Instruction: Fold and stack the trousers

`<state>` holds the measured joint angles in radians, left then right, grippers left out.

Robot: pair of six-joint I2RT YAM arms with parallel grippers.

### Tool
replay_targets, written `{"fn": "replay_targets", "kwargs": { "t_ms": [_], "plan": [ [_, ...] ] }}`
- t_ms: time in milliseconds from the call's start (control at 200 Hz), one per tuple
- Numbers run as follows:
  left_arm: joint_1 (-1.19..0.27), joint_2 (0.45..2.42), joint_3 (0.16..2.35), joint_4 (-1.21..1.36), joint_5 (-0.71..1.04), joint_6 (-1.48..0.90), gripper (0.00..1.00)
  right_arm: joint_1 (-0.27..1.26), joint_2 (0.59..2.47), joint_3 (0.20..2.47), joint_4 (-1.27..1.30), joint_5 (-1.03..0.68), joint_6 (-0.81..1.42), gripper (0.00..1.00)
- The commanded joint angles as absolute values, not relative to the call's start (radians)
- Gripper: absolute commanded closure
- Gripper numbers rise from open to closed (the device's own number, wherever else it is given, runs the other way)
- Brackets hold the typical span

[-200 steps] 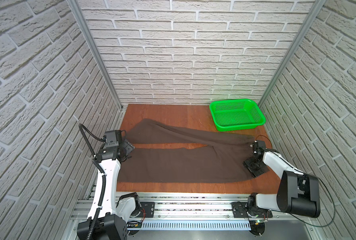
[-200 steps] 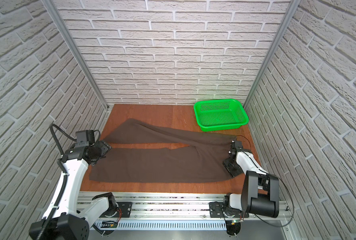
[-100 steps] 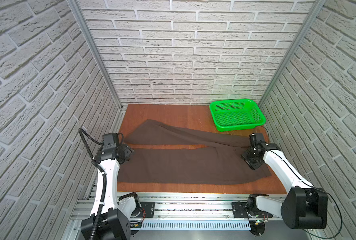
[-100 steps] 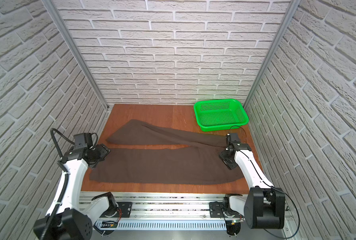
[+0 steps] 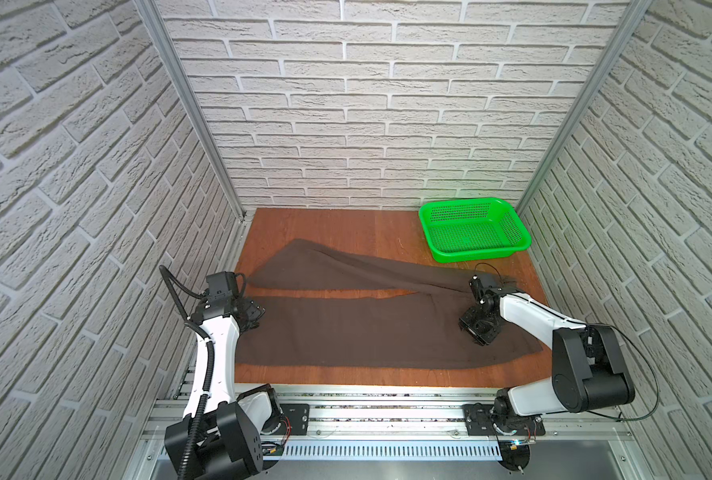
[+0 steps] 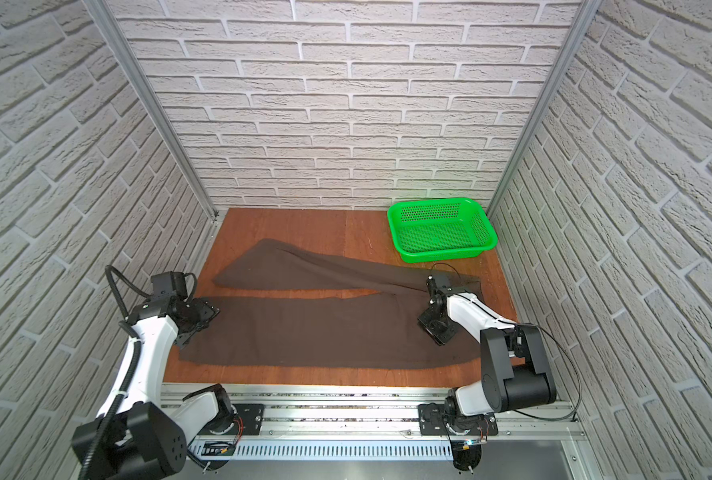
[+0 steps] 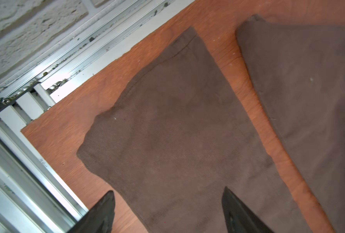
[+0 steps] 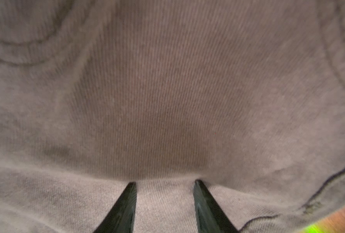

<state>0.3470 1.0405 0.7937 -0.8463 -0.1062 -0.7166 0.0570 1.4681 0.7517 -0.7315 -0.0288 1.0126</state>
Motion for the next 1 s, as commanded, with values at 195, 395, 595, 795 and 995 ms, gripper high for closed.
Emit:
{"fn": "replay_targets", "kwargs": {
  "t_ms": [195,395,595,795,995],
  "plan": [
    [0.443,0.987,0.774,-0.921,-0.202,-0.775,0.02,0.005,1.554,0.73,-0.683,-0.043,1.014,0.51],
    [0.488,1.006,0.68,-0.854,-0.158,-0.863,0.02,-0.025,1.525,0.726,-0.699,-0.073,1.006,0.51],
    [0.5,0.929,0.543,-0.785,-0.177,-0.985,0.05,-0.066,1.487,0.726,-0.722,-0.089,0.995,0.51],
    [0.506,0.827,0.479,-0.775,-0.241,-1.043,0.18,-0.086,1.459,0.741,-0.737,-0.102,0.98,0.52],
    [0.509,0.811,0.425,-0.714,-0.28,-1.073,0.36,-0.087,1.446,0.742,-0.736,-0.128,0.983,0.52]
  ]
}}
